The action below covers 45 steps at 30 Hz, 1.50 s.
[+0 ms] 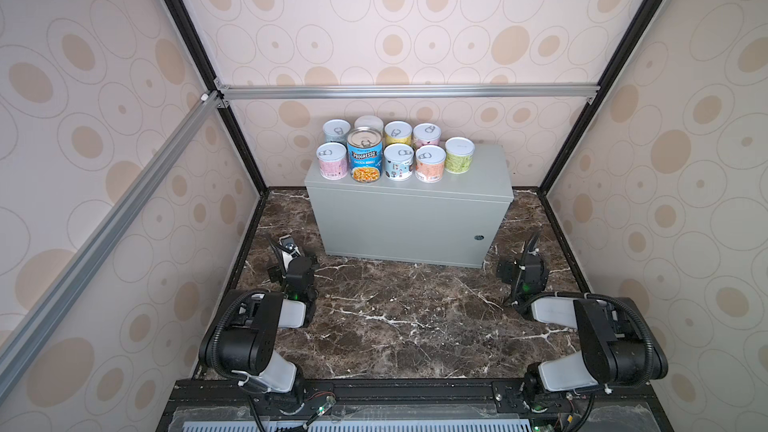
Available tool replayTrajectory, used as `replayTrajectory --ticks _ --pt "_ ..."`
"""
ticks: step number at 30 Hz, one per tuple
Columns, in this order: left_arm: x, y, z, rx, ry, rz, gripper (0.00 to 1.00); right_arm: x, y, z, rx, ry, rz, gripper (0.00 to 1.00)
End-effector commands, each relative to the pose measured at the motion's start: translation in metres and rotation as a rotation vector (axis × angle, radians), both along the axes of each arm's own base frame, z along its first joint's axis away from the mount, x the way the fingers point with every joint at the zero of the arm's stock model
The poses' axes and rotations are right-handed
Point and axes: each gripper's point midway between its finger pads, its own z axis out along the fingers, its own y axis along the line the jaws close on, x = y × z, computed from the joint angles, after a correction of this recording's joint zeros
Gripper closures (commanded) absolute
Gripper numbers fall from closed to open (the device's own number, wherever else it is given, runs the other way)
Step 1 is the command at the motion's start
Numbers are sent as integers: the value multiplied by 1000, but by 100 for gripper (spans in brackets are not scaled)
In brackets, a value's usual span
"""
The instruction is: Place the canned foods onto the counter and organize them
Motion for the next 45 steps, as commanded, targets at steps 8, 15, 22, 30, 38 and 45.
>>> replayTrajectory --ticks 8,15,22,30,38,45 --pt "-17 -24 28 51 -161 -156 2 28 38 15 -18 -74 215 0" --pt "-25 -38 25 82 -190 -239 2 29 32 19 -47 -138 170 0" --pt "-15 -31 20 60 -157 -205 2 28 31 17 -41 -109 166 0" --pt "-16 -30 21 63 -162 -204 2 28 31 17 -38 -104 165 0" --pt "-15 -30 21 62 -160 -206 2 28 31 16 -38 -100 165 0" --pt "-9 -30 17 50 -139 -212 2 28 31 16 -38 -99 165 0"
